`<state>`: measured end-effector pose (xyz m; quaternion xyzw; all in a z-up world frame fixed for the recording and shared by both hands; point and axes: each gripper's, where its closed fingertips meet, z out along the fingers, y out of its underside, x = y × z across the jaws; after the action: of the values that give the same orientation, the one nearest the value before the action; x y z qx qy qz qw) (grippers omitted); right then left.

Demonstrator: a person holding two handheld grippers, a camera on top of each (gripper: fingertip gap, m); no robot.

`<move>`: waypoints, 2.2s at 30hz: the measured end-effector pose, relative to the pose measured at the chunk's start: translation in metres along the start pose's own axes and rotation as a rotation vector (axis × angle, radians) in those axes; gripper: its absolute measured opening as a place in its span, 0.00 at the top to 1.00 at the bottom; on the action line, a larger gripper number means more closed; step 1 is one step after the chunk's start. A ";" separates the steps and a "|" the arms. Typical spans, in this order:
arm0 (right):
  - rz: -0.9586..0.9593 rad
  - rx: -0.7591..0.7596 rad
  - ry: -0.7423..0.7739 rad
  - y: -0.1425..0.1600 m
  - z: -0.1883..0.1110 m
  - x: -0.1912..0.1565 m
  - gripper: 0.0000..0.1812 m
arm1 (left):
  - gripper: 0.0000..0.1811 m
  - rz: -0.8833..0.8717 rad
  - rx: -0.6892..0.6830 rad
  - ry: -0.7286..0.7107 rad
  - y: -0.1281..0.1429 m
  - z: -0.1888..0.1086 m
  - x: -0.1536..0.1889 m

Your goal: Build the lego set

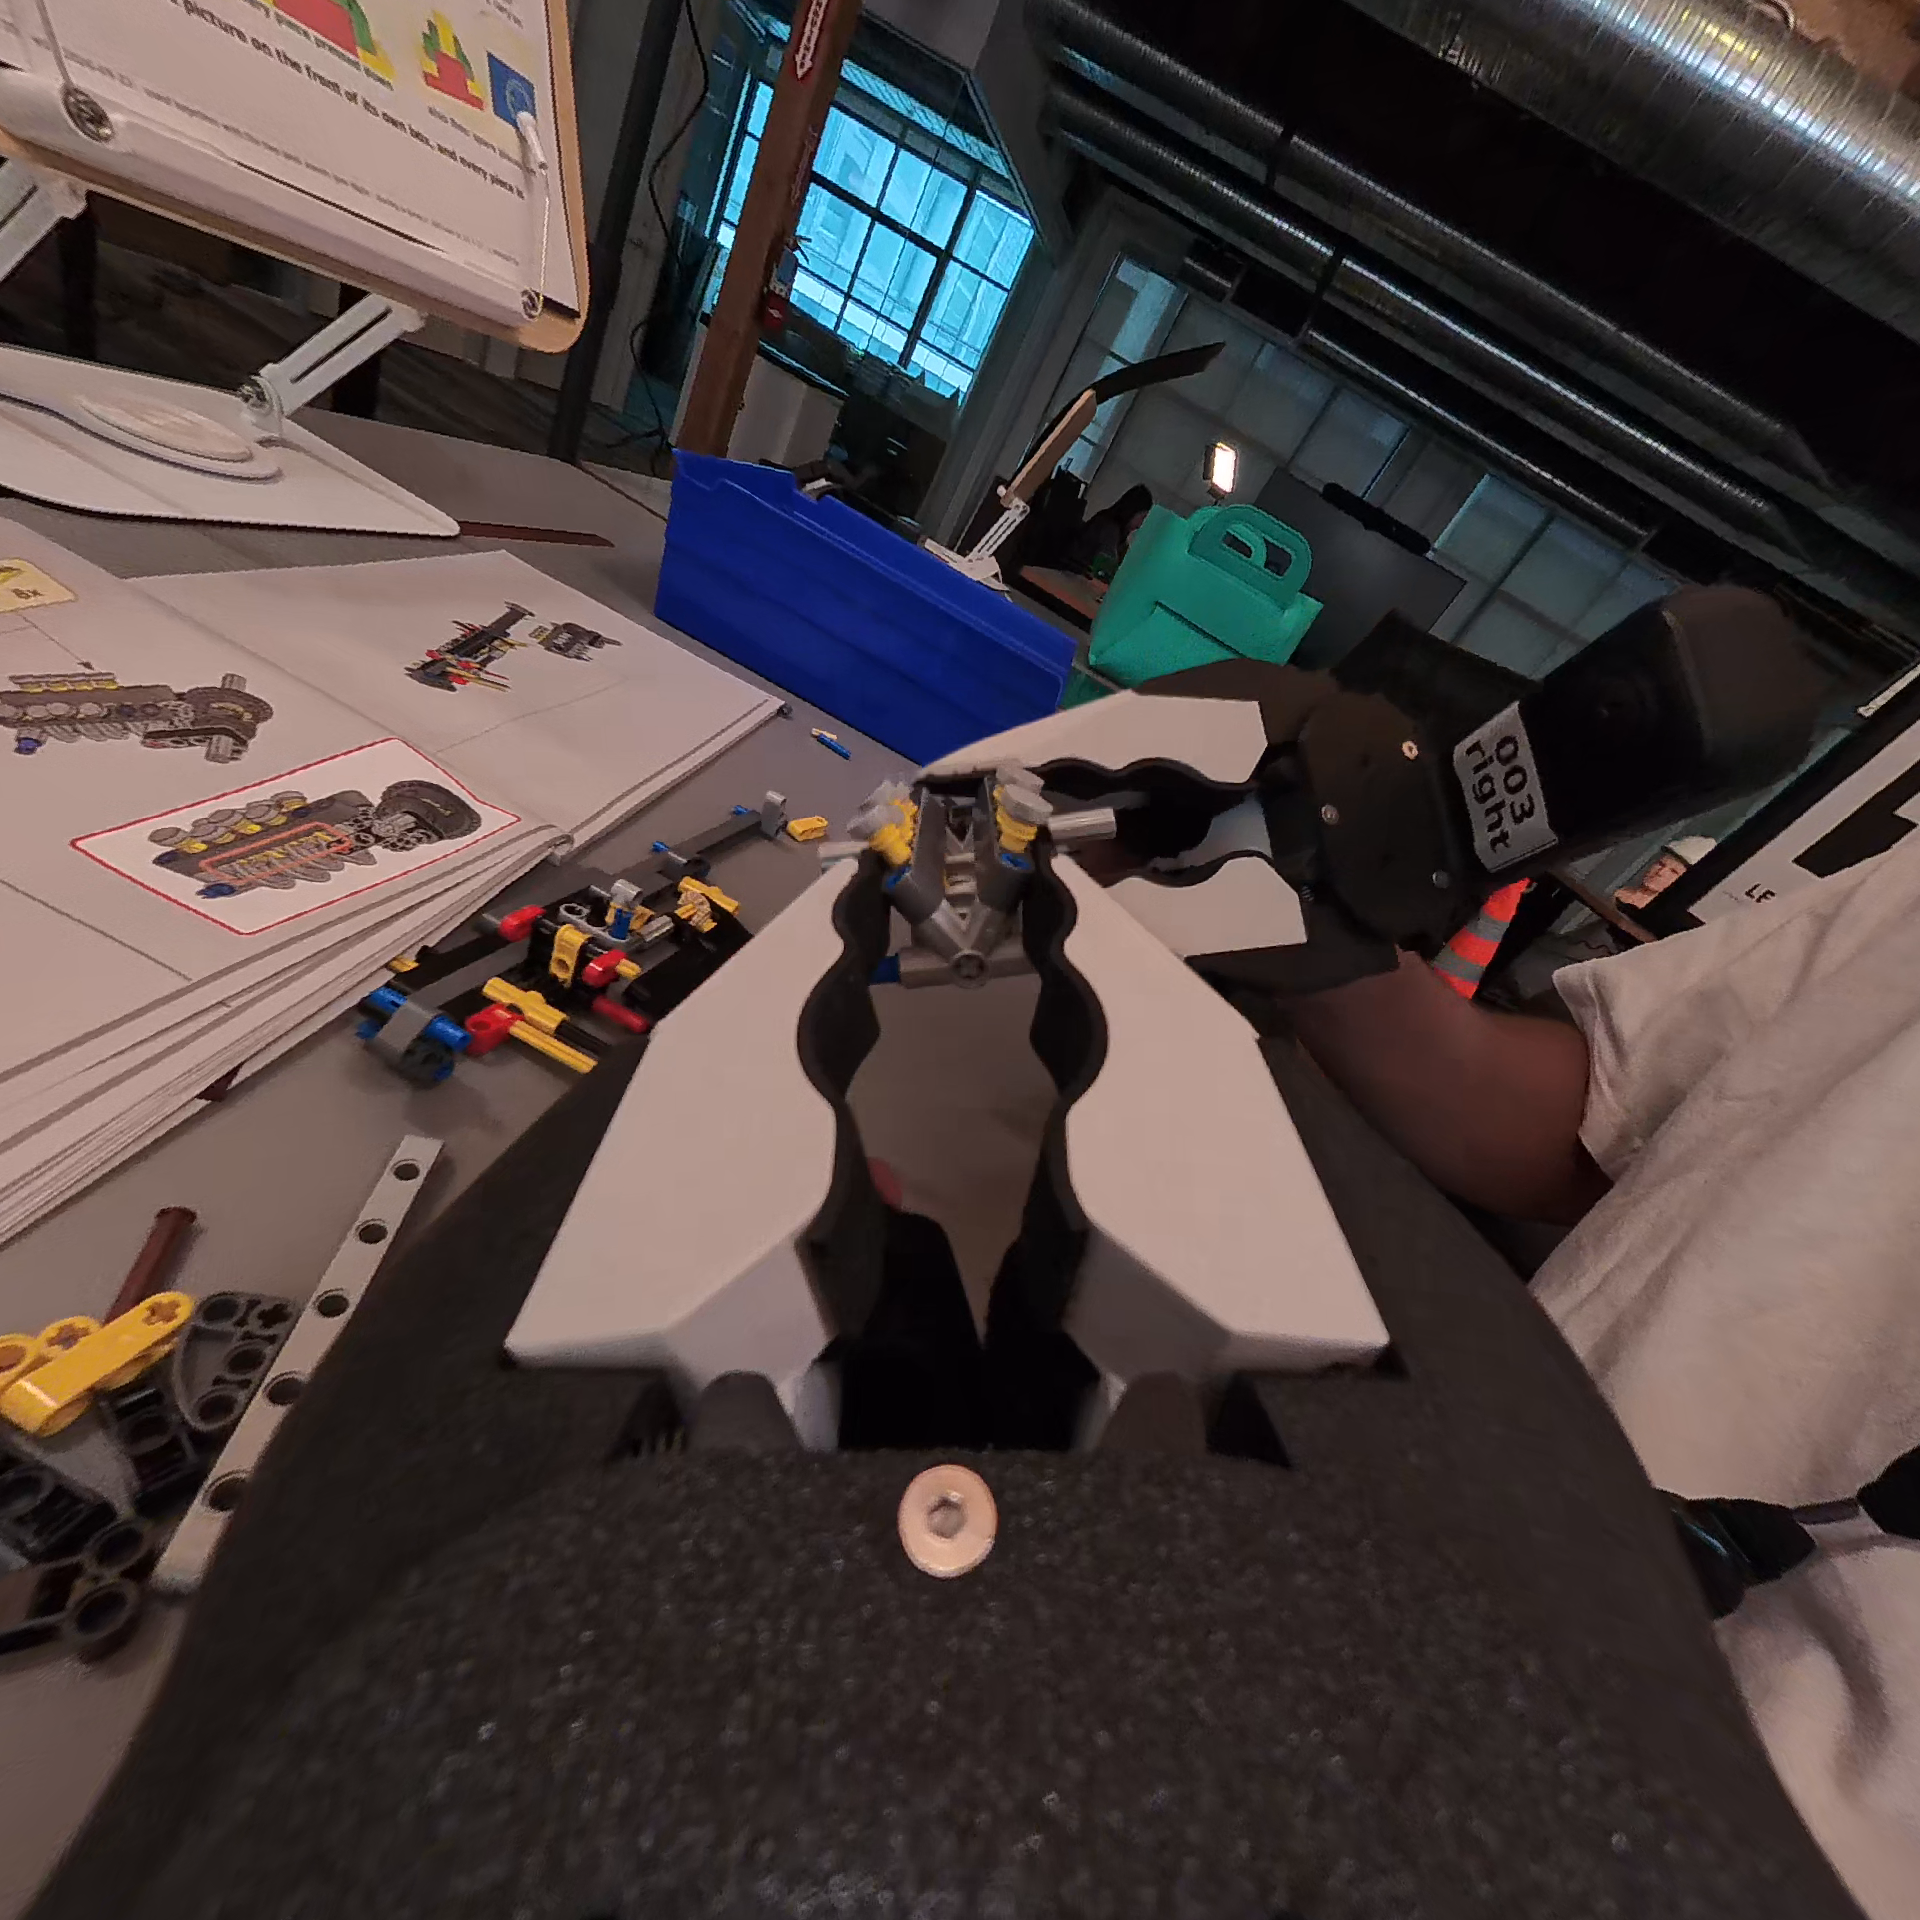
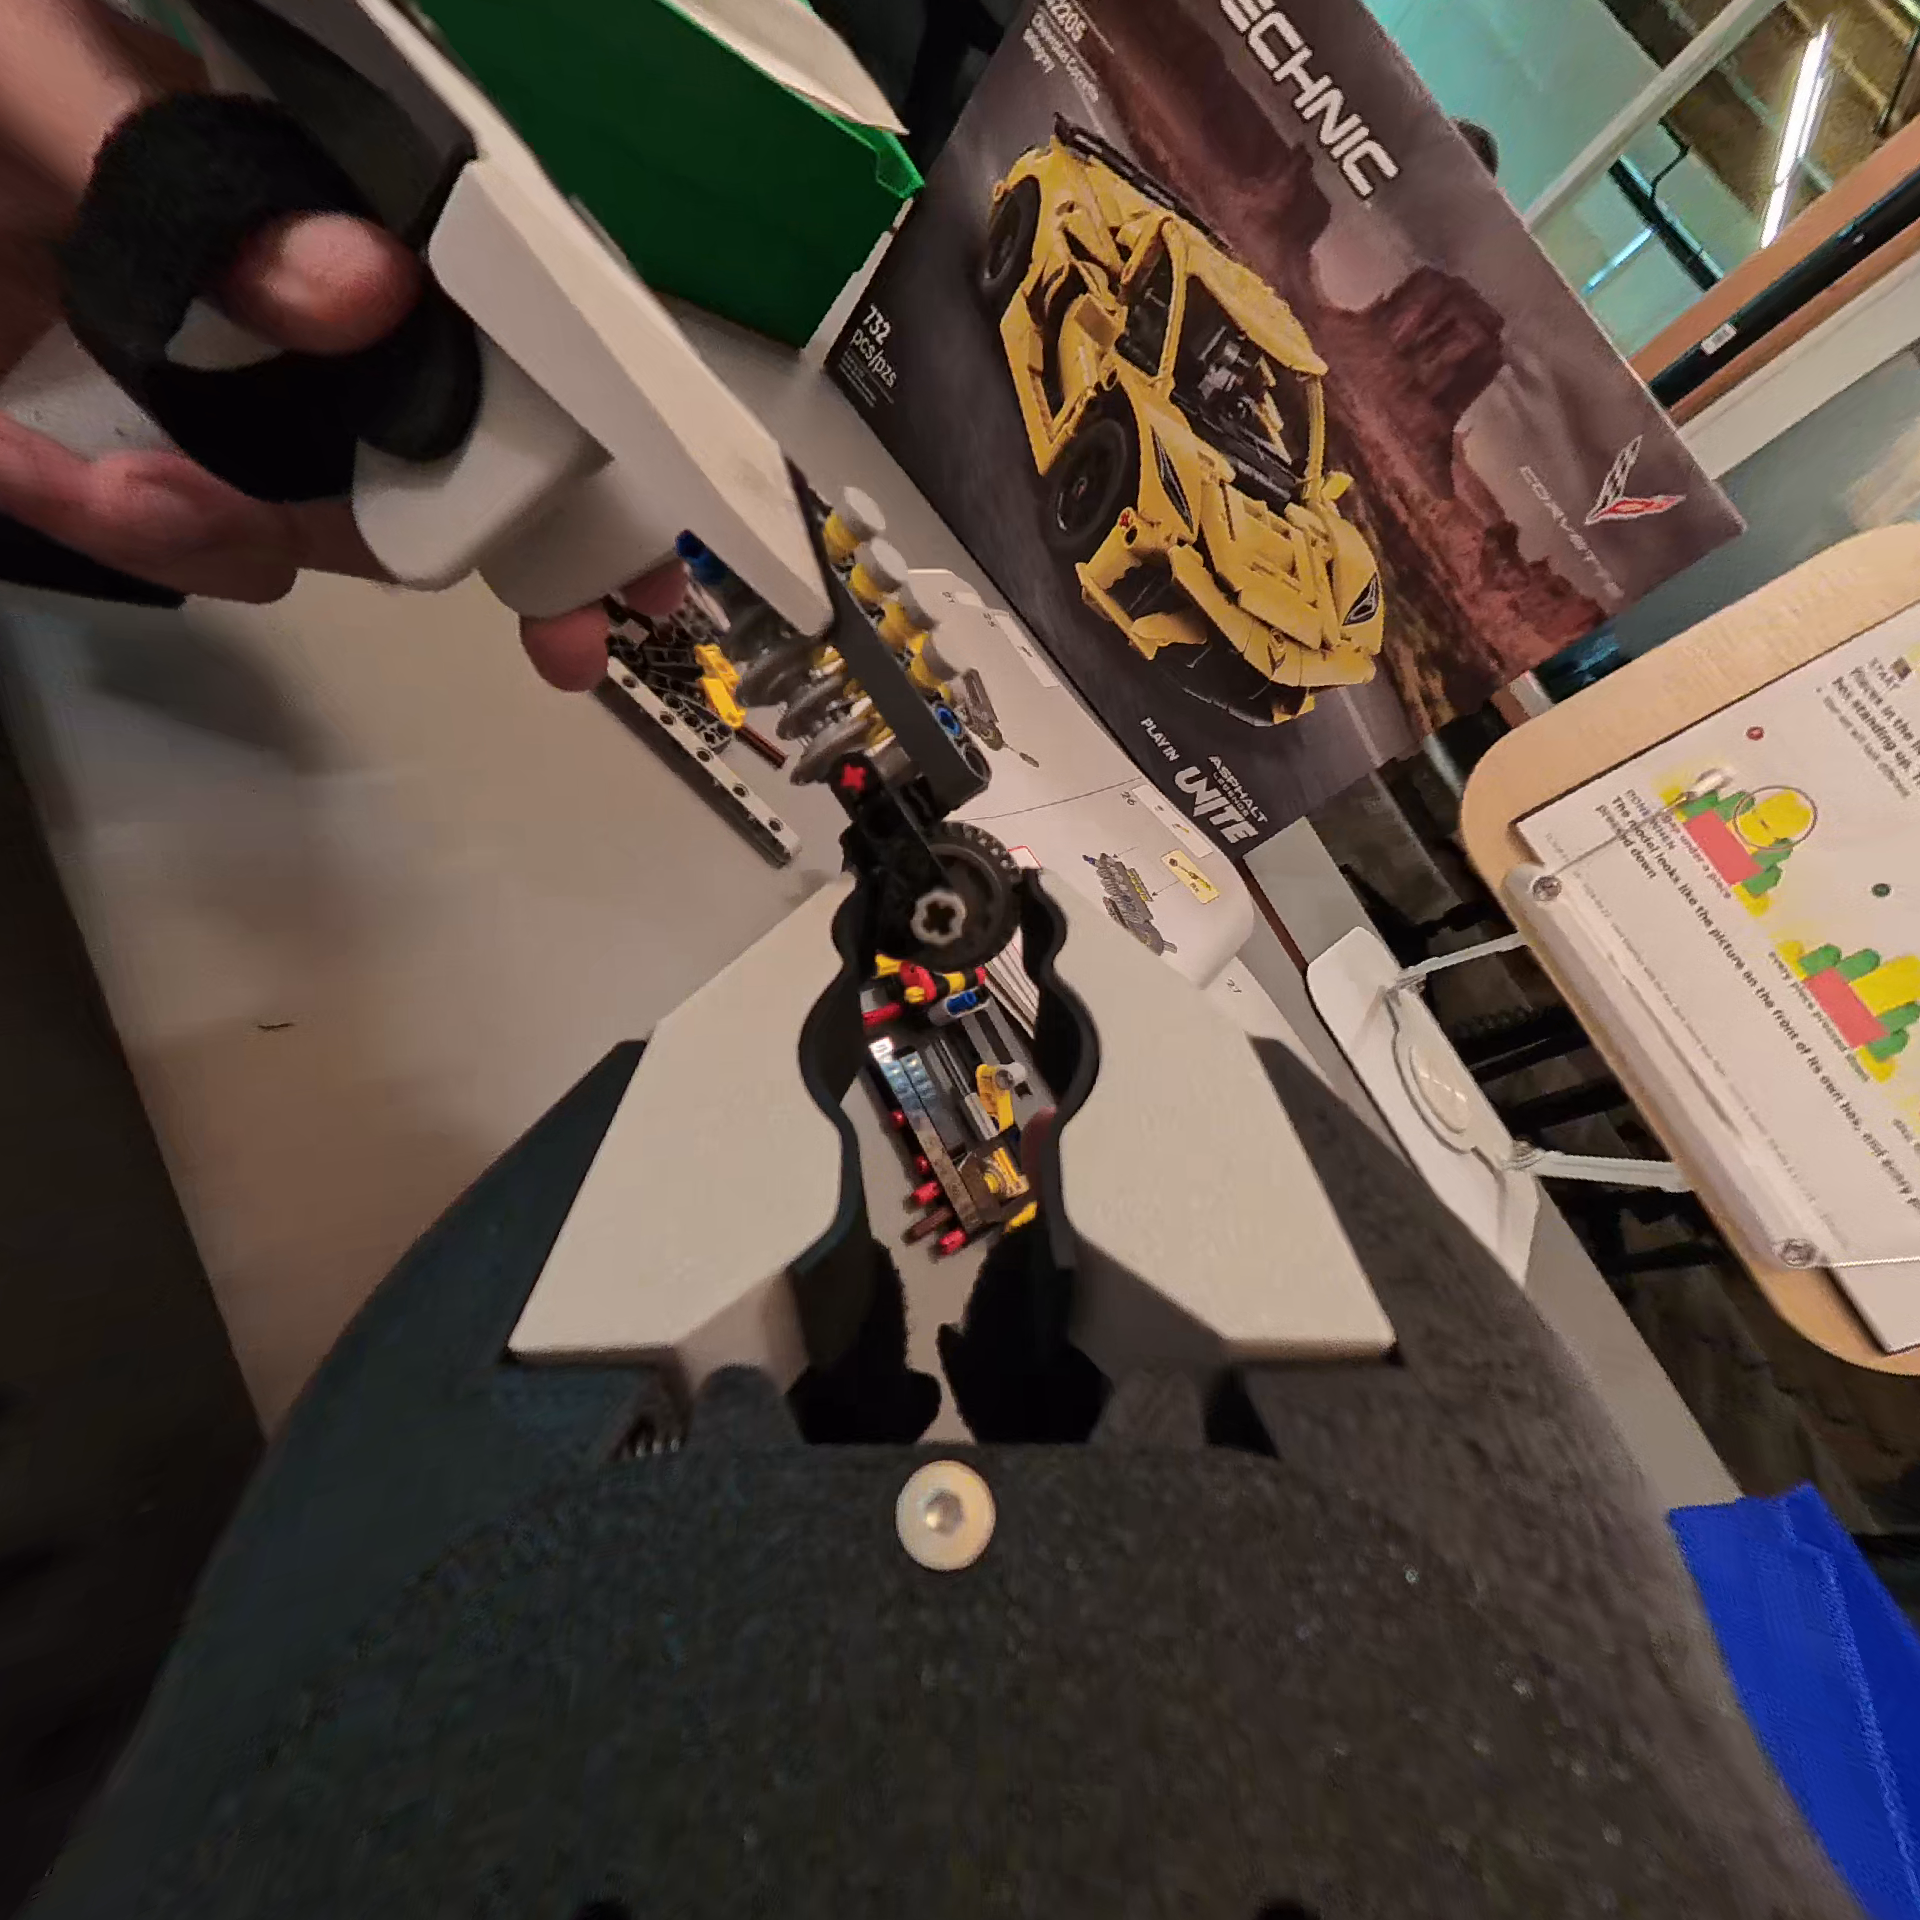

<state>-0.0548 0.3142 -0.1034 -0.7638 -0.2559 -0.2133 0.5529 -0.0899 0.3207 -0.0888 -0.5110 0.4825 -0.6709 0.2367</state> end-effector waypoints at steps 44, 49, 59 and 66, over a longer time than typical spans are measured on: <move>0.093 -0.046 0.199 0.007 -0.021 -0.002 0.98 | 0.86 0.125 -0.004 -0.100 0.000 0.003 -0.006; -0.062 -0.080 0.233 0.013 -0.023 -0.002 0.99 | 0.86 0.154 -0.033 -0.109 0.005 0.004 -0.006; 0.983 0.263 -0.317 -0.014 -0.040 0.010 0.85 | 0.86 0.316 0.045 -0.037 -0.009 -0.001 0.019; 1.437 0.182 -0.885 -0.010 -0.049 -0.007 0.83 | 0.87 0.588 0.031 0.003 0.003 0.005 0.045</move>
<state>-0.0689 0.2692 -0.0855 -0.7063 0.0826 0.5298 0.4622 -0.1022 0.2806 -0.0705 -0.3447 0.5999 -0.5816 0.4278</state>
